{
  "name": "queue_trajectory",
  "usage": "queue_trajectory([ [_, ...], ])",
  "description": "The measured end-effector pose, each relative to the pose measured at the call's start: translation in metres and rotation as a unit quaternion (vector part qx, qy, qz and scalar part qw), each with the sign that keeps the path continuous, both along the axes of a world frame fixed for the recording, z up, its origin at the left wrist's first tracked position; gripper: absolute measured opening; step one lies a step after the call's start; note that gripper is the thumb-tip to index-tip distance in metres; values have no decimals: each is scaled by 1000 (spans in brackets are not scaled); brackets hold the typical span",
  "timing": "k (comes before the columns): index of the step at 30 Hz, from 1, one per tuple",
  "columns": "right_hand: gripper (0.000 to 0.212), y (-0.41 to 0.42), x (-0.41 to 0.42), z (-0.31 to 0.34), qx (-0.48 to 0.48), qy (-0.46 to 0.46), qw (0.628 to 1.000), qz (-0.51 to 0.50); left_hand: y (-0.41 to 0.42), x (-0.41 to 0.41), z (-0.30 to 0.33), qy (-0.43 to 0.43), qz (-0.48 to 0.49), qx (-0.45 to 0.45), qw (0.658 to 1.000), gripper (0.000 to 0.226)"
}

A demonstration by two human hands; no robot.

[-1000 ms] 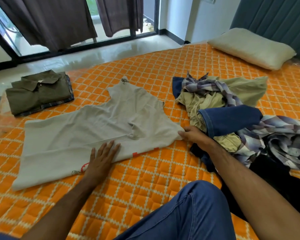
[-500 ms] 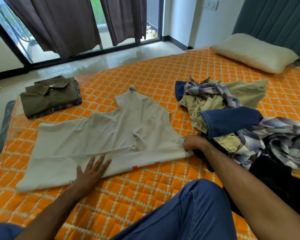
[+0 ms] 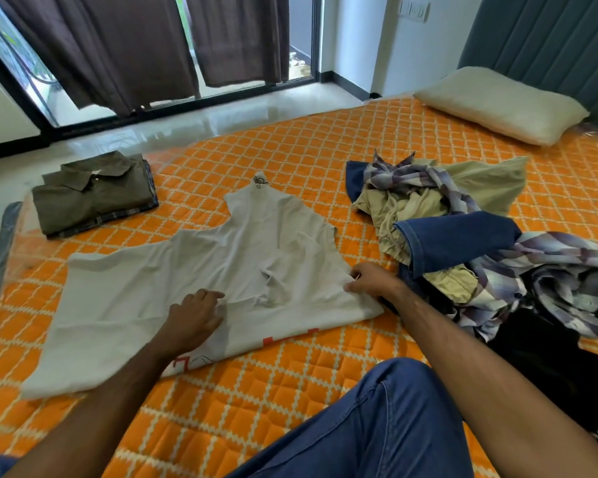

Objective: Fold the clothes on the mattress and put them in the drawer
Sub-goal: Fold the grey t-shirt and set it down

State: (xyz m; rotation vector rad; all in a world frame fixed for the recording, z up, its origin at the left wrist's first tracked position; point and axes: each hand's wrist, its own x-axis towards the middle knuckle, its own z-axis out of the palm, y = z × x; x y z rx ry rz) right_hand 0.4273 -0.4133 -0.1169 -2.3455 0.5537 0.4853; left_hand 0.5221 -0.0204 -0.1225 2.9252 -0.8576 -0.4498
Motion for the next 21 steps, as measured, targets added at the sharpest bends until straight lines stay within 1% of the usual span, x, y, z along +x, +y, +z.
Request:
queue_trajectory([
  [1,17,0,3,-2,-2,2,1000,1,-10,4,-2,26,15,-13,999,47],
  [2,13,0,5,-1,3,4,1000,-1,-20,6,-3,58,37,-36,997,50],
  [5,18,-3,8,-3,41,0,999,1,-48,20,-7,154,78,-141,975,72],
  [6,19,-6,10,-6,52,-1,999,6,-58,24,-8,181,85,-158,967,70],
  [9,19,-14,10,-16,78,3,997,-5,-87,28,-2,259,85,-165,948,42],
  [11,19,-18,12,-19,96,14,995,-13,-98,30,-2,300,70,-176,935,31],
  [14,18,-23,20,-12,115,17,993,4,-98,32,1,322,70,-235,915,19],
  [16,14,-29,27,-1,139,-6,990,-1,-93,35,1,315,88,-273,905,24],
  [19,8,-29,41,12,169,-36,985,-24,-88,38,-2,264,81,-294,915,36],
  [21,13,-25,47,9,143,-31,988,-41,-87,38,-4,243,90,-288,922,34],
])
